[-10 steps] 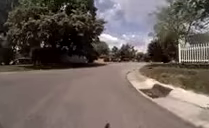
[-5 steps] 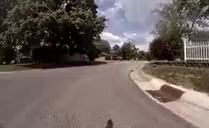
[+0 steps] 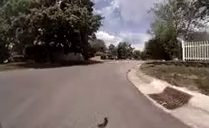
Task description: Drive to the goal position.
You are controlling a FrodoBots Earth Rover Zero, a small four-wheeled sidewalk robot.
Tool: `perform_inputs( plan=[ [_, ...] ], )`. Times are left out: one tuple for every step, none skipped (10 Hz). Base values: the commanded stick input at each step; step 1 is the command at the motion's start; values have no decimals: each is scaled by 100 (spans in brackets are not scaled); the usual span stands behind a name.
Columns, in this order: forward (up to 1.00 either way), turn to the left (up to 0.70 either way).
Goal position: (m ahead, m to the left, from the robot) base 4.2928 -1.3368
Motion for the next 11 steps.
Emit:
perform_inputs(
  plan=[
    [70,0],
    [70,0],
    [70,0],
    [70,0],
    [70,0],
    [70,0],
    [70,0],
    [70,0],
    [70,0],
    [70,0],
    [70,0]
  ],
)
